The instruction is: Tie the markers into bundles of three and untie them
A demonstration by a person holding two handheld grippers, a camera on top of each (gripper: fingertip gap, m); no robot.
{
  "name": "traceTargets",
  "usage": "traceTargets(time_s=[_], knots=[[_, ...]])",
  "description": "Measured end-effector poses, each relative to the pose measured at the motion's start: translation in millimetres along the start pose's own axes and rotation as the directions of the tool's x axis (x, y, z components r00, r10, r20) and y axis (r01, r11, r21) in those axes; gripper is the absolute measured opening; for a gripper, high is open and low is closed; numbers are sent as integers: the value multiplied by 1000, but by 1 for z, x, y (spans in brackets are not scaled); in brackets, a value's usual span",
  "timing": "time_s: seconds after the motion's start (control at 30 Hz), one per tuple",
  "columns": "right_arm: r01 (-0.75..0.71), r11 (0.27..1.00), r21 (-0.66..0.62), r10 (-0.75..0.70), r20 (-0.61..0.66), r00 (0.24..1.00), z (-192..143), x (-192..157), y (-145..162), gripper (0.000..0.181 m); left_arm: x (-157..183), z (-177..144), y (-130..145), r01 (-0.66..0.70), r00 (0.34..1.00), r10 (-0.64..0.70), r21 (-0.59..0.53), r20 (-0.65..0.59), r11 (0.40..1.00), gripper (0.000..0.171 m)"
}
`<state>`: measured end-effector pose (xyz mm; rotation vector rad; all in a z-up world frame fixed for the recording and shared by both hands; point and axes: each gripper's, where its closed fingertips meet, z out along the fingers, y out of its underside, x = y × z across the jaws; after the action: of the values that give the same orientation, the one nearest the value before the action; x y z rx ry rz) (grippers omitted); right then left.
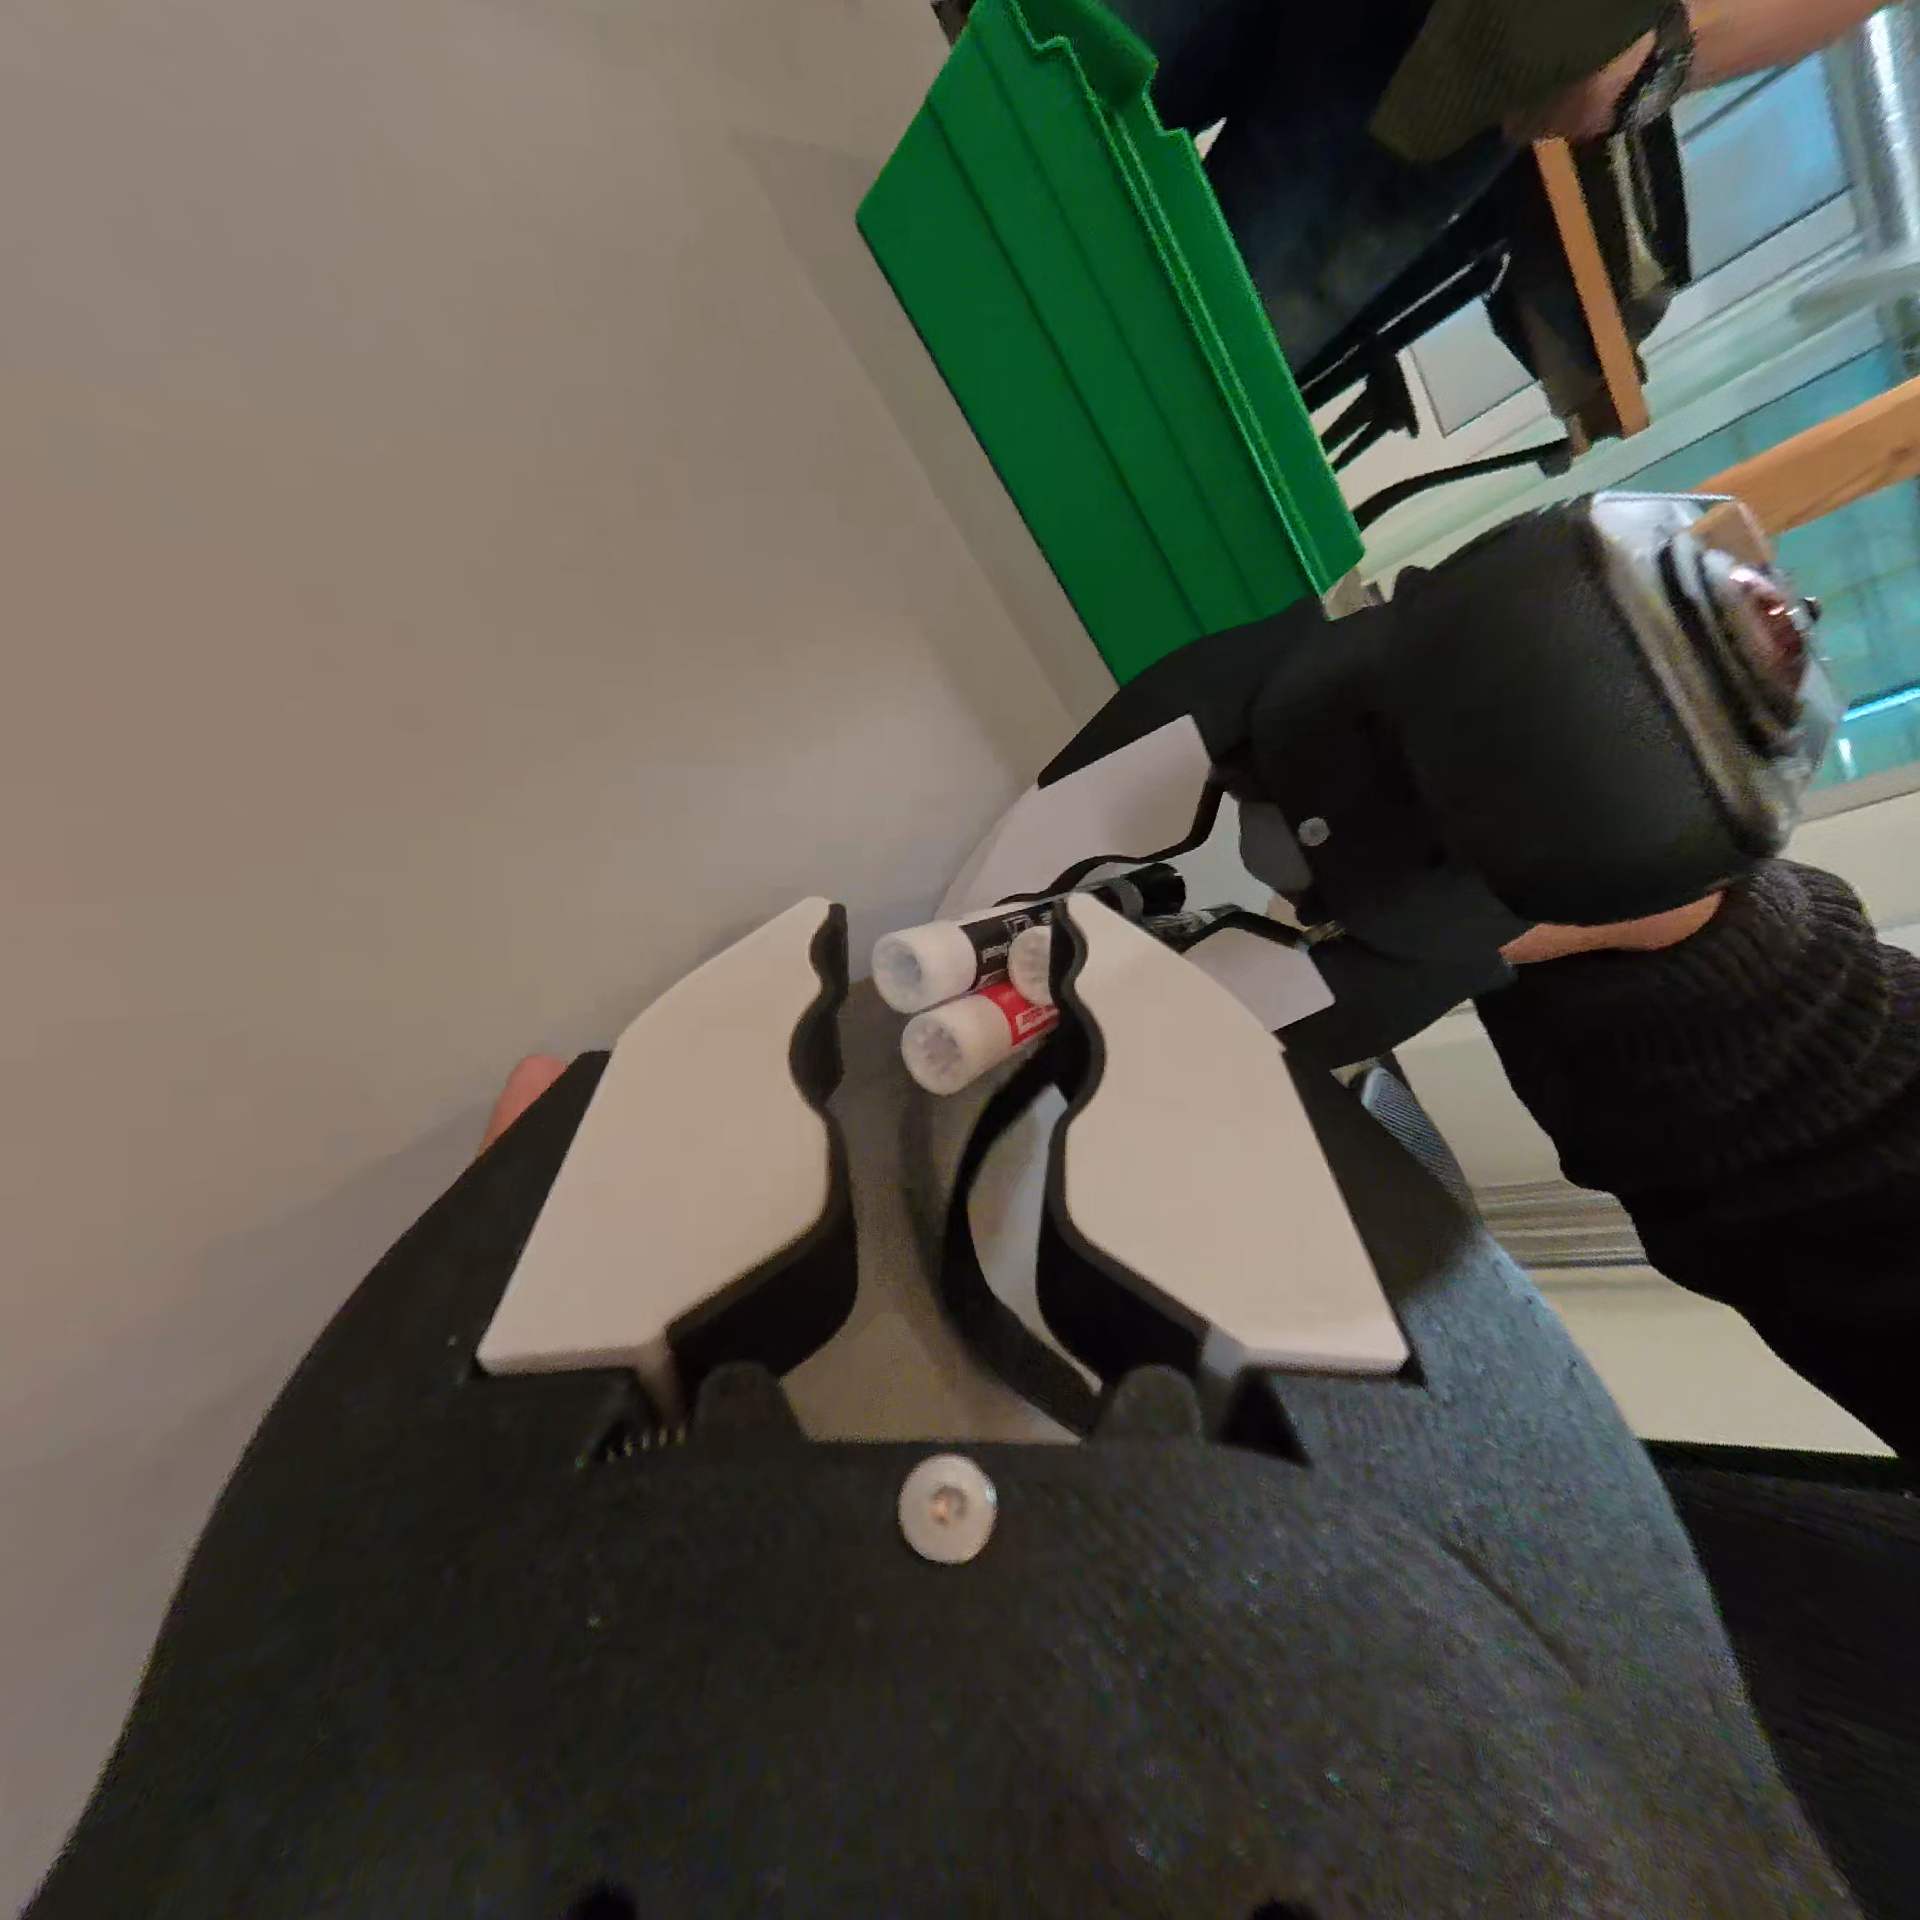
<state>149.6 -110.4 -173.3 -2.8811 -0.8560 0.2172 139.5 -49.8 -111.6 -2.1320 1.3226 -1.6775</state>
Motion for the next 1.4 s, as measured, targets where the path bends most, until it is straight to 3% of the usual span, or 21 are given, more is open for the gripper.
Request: traceTargets(time_s=[0.1,0.2,0.27,0.37,0.43,0.5,0.53,0.67,0.77,1.03,1.17,1.4], knots=[[-13,1000,15,13,-9,1000,-1,4,-2,38,-10,-6,-9,-13,997,9,61,76,998,37],[-37,999,28,38,-25,999,-4,14,-2,37,-10,-29,-25,-44,988,10,226,152,973,34],[-62,997,43,63,-29,998,-6,21,-2,37,2,-52,-23,-152,971,79,334,224,930,26],[-93,994,65,95,-30,995,-11,31,-2,37,40,-62,16,-412,889,291,342,352,845,23],[-106,992,75,108,-32,994,-13,36,-2,37,72,-45,45,-579,796,452,285,403,764,17],[-117,990,84,120,-34,992,-16,40,-3,37,103,-22,61,-720,678,590,232,438,655,0],[-121,989,89,125,-35,992,-17,41,-4,37,113,-8,64,-770,622,639,203,453,605,0],[-133,984,119,138,-29,990,-26,43,-10,37,137,54,72,-851,509,736,133,446,508,0],[-131,983,131,136,-26,990,-34,44,-13,37,147,83,67,-828,548,703,175,453,533,0],[-138,978,159,145,-36,989,-49,50,-20,37,121,115,39,-780,579,572,191,581,595,0],[-143,977,161,152,-48,987,-53,51,-22,37,115,114,25,-795,551,533,210,642,569,0],[-150,973,174,160,-46,986,-57,50,-28,37,102,108,16,-774,563,480,226,673,591,0]])
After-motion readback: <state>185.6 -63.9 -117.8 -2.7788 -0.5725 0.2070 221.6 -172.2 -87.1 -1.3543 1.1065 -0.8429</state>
